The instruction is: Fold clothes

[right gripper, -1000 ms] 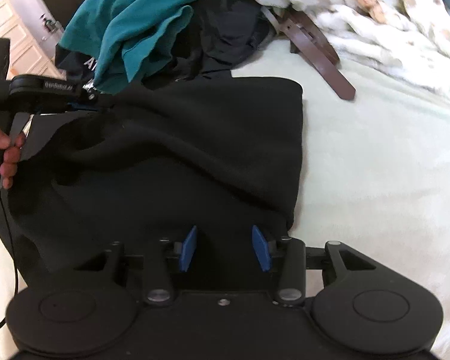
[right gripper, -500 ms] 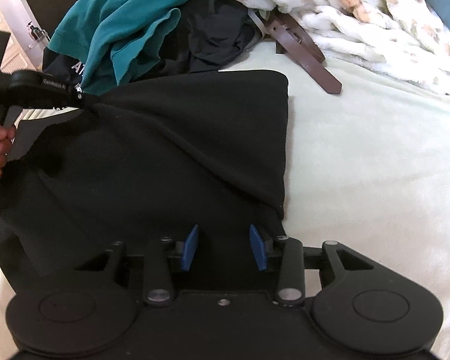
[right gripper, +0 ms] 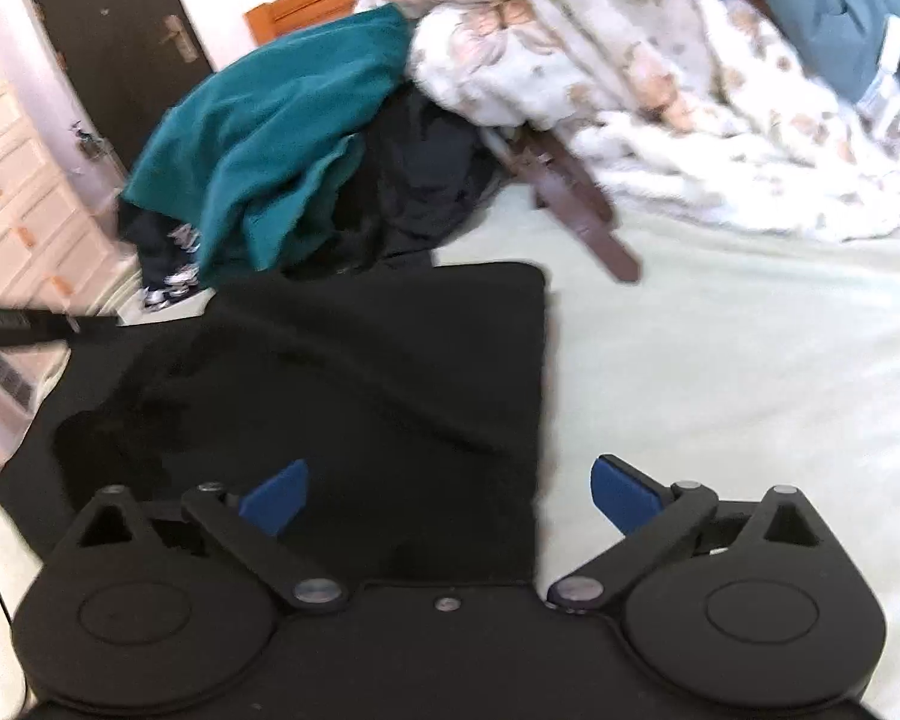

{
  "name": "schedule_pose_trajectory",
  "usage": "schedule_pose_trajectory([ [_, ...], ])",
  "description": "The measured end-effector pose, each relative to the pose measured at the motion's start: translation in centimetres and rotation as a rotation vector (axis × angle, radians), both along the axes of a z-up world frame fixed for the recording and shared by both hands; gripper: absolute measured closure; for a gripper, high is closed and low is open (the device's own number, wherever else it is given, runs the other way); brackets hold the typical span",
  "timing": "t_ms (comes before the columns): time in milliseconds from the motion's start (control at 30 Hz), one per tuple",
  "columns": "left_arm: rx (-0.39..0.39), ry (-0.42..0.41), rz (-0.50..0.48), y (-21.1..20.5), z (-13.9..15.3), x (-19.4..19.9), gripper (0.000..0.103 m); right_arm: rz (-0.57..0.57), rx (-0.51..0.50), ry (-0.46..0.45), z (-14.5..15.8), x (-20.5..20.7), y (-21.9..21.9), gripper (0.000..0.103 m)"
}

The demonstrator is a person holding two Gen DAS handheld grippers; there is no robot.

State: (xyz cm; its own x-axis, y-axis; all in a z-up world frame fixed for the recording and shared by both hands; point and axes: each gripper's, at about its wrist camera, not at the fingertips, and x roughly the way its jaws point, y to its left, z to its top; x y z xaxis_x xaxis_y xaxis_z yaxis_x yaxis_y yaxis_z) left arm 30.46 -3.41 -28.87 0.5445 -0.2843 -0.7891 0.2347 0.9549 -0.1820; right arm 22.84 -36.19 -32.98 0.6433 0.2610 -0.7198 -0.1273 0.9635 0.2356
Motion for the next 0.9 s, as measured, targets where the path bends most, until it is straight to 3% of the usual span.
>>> schedule_pose_trajectory([
  [267, 0.041, 0.053, 0.078, 0.6, -4.7, -2.1, 0.072, 0.124, -0.116, 0.082, -2.8, -0.5, 4.0, 0.001],
  [400, 0.006, 0.038, 0.113, 1.3, -4.7, -2.5, 0.072, 0.076, -0.107, 0.091, -2.9, -0.7, 3.6, 0.001],
  [500, -0.063, 0.005, 0.151, 2.9, -3.4, -3.5, 0.068, 0.051, -0.154, 0.012, -0.7, -1.1, 3.9, 0.001],
  [567, -0.120, -0.037, 0.210, 5.4, -2.2, -4.9, 0.047, 0.055, -0.137, -0.001, 0.3, -1.0, 4.2, 0.001],
  [633, -0.143, -0.077, 0.296, 8.4, -1.2, -6.5, 0.031, 0.086, -0.092, -0.014, 1.9, -0.4, 5.8, 0.001],
  [800, -0.119, -0.085, 0.521, 16.9, -1.2, -10.4, 0.029, 0.176, -0.080, -0.054, 2.3, 1.2, 10.5, 0.003],
  [900, -0.152, -0.058, 0.668, 22.0, -2.4, -12.4, 0.029, 0.201, -0.062, -0.064, 1.7, 2.6, 13.7, 0.004],
])
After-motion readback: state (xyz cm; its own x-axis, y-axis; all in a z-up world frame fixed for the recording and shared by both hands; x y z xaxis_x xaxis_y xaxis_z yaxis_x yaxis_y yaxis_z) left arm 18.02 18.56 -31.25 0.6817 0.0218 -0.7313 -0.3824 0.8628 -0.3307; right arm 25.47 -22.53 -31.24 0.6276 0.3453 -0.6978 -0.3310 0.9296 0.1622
